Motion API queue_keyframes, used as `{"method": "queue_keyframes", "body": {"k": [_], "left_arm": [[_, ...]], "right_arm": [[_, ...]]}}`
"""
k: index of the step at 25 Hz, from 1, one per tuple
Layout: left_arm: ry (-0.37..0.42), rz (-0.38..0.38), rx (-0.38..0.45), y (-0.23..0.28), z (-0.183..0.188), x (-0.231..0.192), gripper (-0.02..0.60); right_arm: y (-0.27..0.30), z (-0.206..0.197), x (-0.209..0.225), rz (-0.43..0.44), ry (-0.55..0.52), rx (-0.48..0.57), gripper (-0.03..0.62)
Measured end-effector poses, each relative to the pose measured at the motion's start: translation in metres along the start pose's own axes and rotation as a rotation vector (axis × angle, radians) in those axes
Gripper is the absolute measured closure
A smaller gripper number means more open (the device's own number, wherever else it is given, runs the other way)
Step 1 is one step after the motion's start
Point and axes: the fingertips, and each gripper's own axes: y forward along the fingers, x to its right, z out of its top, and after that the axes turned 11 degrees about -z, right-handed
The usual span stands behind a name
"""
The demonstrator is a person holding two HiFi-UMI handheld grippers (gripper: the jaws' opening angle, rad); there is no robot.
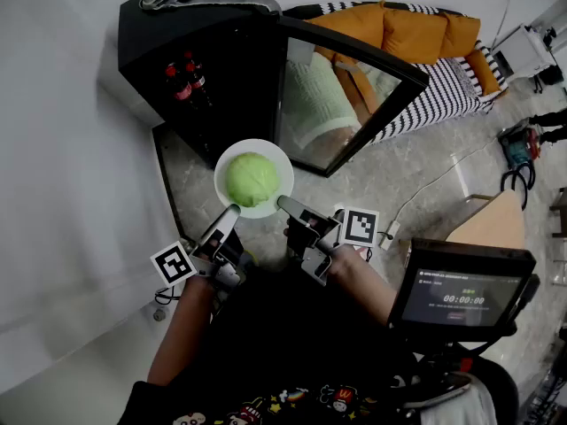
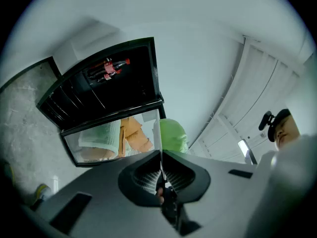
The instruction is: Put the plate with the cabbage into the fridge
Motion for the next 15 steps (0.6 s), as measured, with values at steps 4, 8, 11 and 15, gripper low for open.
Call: {"method": "queue_keyframes", "body": {"k": [4, 8, 11, 15], "left_arm": [[-0.004, -0.003, -0.001, 0.002, -0.002, -0.001, 0.568], [-0.012, 0.005, 0.001, 0.011, -0.010, 0.001, 0.567], [-0.003, 0.026, 0.008, 0.030, -0.025, 0.013, 0.567], [-0.009, 0.034, 0.018, 0.039, -0.030, 0.017, 0.566]], "right_arm": [[-0.001, 0.001, 0.000, 0.001, -0.014, -0.004, 0.582], [-0.011, 0.009, 0.001, -0.006, -0.015, -0.001, 0.582], [-0.032, 0.023, -0.005, 0.003, 0.006, -0.018, 0.582], [-0.039, 0.032, -0.006, -0.004, 0.019, -0.032, 0.582]]}}
